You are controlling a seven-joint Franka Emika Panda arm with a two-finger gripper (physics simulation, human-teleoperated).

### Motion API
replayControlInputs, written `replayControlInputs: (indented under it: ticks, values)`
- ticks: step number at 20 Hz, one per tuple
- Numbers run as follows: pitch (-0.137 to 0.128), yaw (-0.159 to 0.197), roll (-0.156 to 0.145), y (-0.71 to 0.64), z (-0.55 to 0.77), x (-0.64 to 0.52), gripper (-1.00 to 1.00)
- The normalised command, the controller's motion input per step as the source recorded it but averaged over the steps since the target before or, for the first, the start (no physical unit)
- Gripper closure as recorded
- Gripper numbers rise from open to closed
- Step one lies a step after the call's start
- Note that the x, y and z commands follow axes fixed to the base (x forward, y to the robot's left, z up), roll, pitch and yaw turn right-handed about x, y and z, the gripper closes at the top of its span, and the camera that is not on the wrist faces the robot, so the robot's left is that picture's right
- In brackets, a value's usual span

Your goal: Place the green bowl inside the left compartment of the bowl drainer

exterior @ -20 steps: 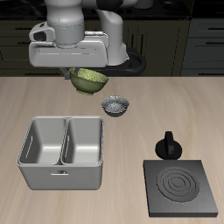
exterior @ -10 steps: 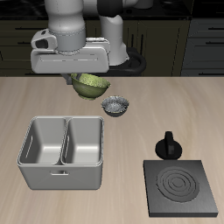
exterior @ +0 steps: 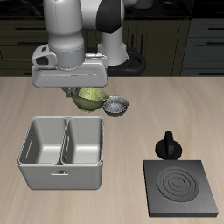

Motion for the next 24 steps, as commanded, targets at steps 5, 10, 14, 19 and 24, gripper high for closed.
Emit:
replayControlInputs:
  ticks: [5,10,14,19,24]
  values:
    - [0.028,-0.007,-0.023,-0.14,-0.23,0.00,1.00]
    - [0.020,-0.002,-0.010,-0.09,-0.18,-0.01,1.00]
    - [0.019,0.007,-0.022,-0.10,-0.16,-0.02,1.00]
    - [0.018,0.017,0.005,0.02,-0.16,0.02,1.00]
    - [0.031,0.029,0.000,0.05,-0.23,0.04,1.00]
